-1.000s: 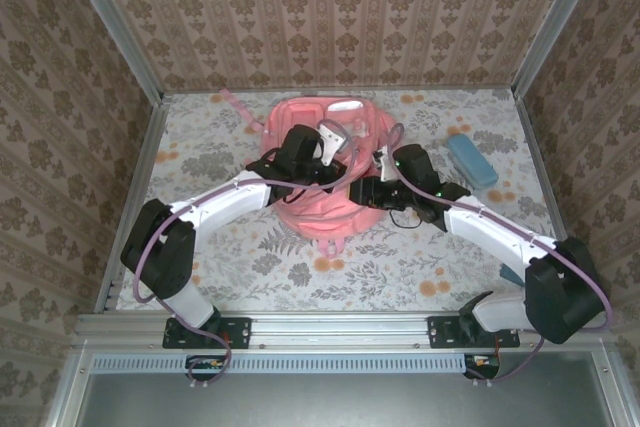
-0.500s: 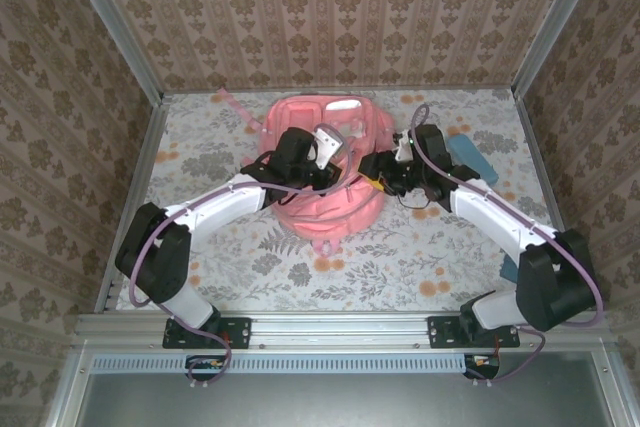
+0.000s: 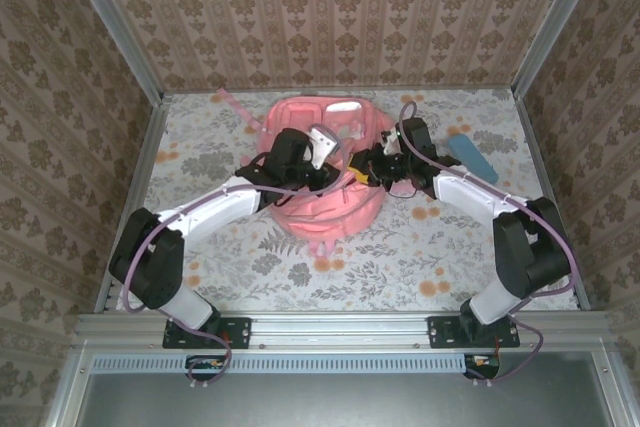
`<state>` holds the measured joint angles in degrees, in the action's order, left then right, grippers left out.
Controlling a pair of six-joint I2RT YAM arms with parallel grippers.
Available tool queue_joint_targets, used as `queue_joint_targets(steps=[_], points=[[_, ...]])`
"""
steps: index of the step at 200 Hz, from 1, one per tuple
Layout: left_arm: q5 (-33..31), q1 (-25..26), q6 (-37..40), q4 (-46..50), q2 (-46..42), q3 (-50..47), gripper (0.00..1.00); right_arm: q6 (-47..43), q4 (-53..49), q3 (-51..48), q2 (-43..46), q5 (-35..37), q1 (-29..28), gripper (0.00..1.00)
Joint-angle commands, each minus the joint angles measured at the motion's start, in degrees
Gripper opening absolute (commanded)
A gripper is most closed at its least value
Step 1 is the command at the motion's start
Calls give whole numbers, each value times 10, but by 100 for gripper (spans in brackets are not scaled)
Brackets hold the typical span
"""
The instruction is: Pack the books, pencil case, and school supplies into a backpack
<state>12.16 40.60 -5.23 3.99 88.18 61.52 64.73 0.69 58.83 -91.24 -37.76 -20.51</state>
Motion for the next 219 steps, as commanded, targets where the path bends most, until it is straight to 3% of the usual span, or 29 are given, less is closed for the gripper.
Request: queue_joint_targets(steps=[1,28,64,90,121,219], points=[[-40,-4,-82,35,-55,9,37,40,99,8,-11,-38,-6,15],[-67,-3,-196,98,-102,-5,53,59,145,3,-13,-40,-15,12],[-37,11,-342,81,-173,-67,54,67,165,8,-18,-40,-30,11],[-12,27,-412,41,-176,-94,54,67,166,9,-20,-39,-37,11],[-12,47,-414,37,-144,-80,53,66,163,9,-19,-40,-40,10],[-70,67,-380,111,-74,-15,33,62,152,7,-14,-37,-45,9]])
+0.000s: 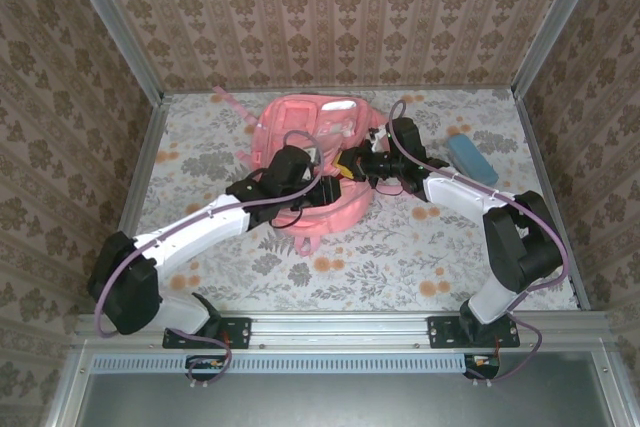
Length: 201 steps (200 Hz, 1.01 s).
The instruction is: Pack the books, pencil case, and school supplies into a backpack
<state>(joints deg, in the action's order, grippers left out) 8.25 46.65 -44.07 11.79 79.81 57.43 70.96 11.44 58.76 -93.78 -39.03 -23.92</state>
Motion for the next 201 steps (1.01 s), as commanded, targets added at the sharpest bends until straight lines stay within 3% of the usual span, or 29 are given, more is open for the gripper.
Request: queue_joint_targets(steps=[1,49,87,123,201], points=[[-32,7,8,35,10,26,33,0,45,7,11,-25,-10,8],[-62,11,21,66,12,27,26,-11,24,9,16,-12,-10,8],[-64,17,30,75,20,38,39,-12,24,12,16,-14,-10,8],[-68,20,35,97,37,57,39,-14,22,9,16,-14,-10,8],[-114,21,59,131,14,47,1,-48,-38,1,41,34,-1,4]])
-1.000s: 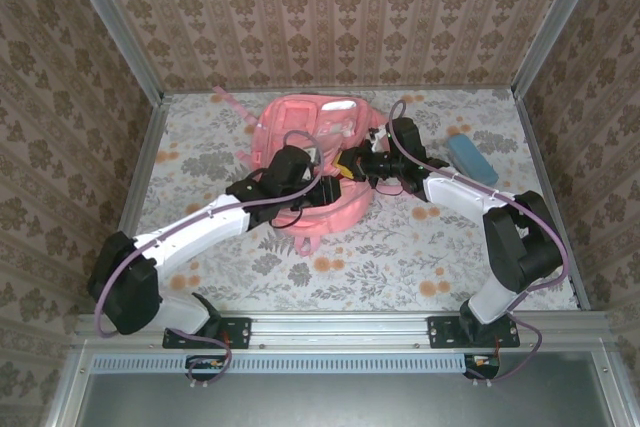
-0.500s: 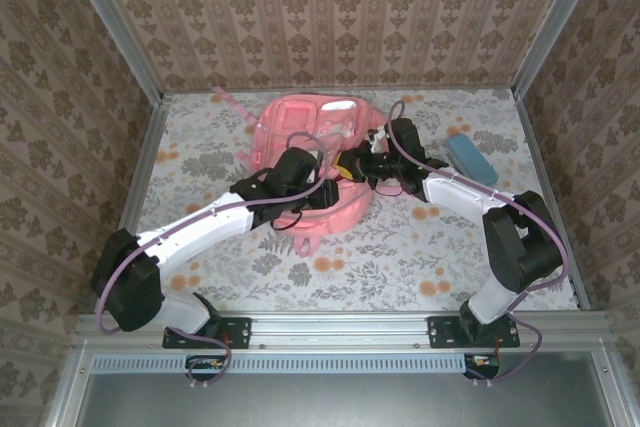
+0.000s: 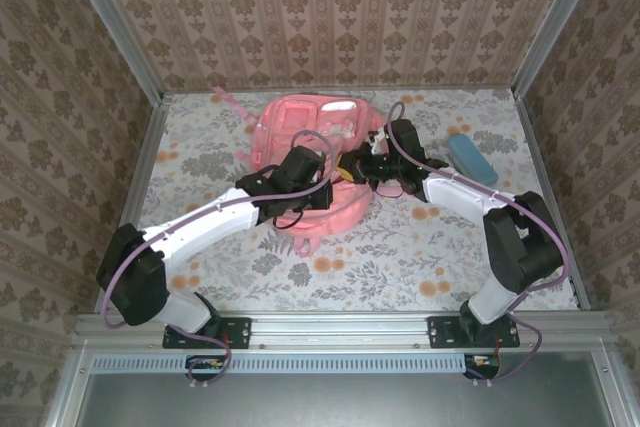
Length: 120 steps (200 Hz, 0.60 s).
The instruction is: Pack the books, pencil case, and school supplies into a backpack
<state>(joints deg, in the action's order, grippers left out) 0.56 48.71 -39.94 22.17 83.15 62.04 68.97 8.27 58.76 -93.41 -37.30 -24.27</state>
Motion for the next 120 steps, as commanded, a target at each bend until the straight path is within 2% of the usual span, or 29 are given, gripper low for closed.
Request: queue_joint_targets(steps=[1,37,72,97,120], points=[[-38,0,18,27,-20,1,0,-29,-7,1,38,18,3,4],[-68,-7,25,32,-28,-28,0,-37,-25,-26,60,52,21,0],[-80,-39,18,16,-62,-86,0,-49,-25,-53,77,71,55,0],[-61,-64,21,-29,-89,-132,0,-54,-14,-62,79,63,73,0],[-21,-67,35,-80,-95,-152,0,-52,5,-66,82,43,73,1]])
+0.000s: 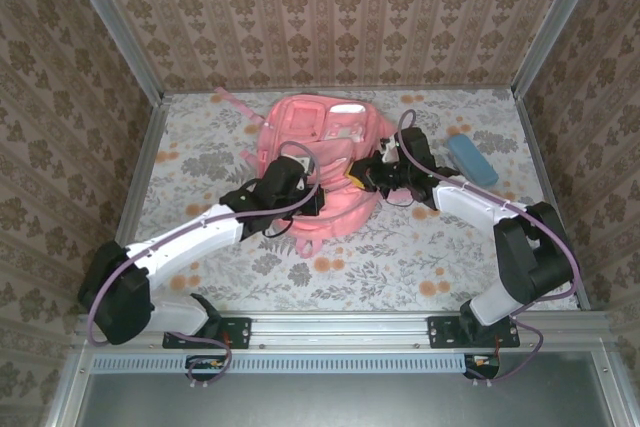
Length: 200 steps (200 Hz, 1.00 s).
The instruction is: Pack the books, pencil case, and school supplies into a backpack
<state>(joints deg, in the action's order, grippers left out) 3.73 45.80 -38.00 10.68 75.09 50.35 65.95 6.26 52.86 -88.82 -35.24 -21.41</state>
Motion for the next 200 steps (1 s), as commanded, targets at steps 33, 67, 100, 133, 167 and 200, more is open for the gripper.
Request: queue_joint_targets(steps=[33,67,100,133,167,200], points=[[-6,-35,48,-13,-15,-39,0,-21,43,-13,48,-6,37,3],[6,-35,71,-4,-20,-33,0,-22,31,-10,47,-14,26,5],[61,-26,105,-35,-33,-55,0,-14,36,-5,38,-19,26,4],[56,-22,126,24,-18,-47,0,-14,29,5,38,-18,26,3],[-1,-19,141,129,6,-20,0,-27,3,16,40,-10,28,2],[-53,-19,142,203,38,12,0,-32,-17,21,45,8,31,1]])
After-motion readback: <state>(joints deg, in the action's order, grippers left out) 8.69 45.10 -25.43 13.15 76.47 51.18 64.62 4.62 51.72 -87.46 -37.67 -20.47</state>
